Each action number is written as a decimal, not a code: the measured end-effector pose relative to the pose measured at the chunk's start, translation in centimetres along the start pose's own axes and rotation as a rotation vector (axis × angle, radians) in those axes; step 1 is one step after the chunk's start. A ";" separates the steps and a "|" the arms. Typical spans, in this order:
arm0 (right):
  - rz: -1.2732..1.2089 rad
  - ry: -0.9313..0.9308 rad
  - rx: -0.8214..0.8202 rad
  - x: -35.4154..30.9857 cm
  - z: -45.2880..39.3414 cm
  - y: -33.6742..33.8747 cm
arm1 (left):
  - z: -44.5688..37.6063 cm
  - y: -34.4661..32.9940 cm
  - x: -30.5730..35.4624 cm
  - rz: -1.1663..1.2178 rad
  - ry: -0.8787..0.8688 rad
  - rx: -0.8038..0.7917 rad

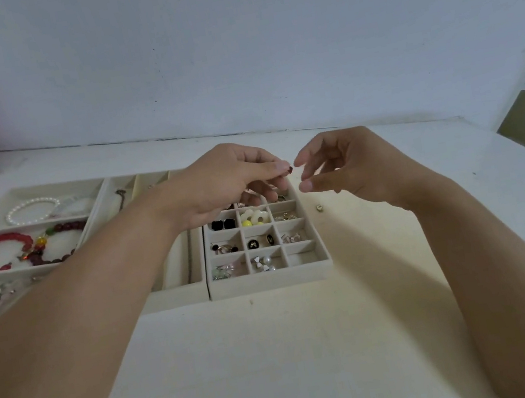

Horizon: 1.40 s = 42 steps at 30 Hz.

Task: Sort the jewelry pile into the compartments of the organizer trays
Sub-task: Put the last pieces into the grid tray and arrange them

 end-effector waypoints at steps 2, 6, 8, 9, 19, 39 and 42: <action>0.257 -0.079 -0.006 1.5 -0.2 0.7 | 0.0 0.1 0.0 -0.018 0.004 0.011; 0.478 -0.286 -0.174 3.9 0.3 1.2 | -0.1 0.3 -0.2 -0.018 0.011 0.045; 0.418 -0.327 -0.200 4.2 0.5 1.2 | -0.1 0.3 -0.3 -0.018 0.018 0.043; 0.389 -0.326 -0.203 4.3 0.5 1.1 | -0.1 0.2 -0.3 -0.019 0.018 0.043; 0.356 -0.281 -0.107 4.1 0.0 -0.1 | 0.1 0.2 -0.2 -0.072 -0.044 0.085; 0.011 -0.089 -0.005 -1.0 1.1 0.1 | 0.1 0.8 -0.3 -0.279 -0.143 0.103; 0.029 -0.080 -0.004 -1.2 1.0 0.2 | 0.0 0.9 -0.3 -0.292 -0.141 0.101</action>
Point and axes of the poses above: each hand's wrist, its own z-axis away from the middle knuckle, its own y-axis out of the back of the hand, x = y × z, the point moved 4 cm from there along -z, towards the middle knuckle, and after that the axes turned 6 degrees about z, right-handed, at the moved point
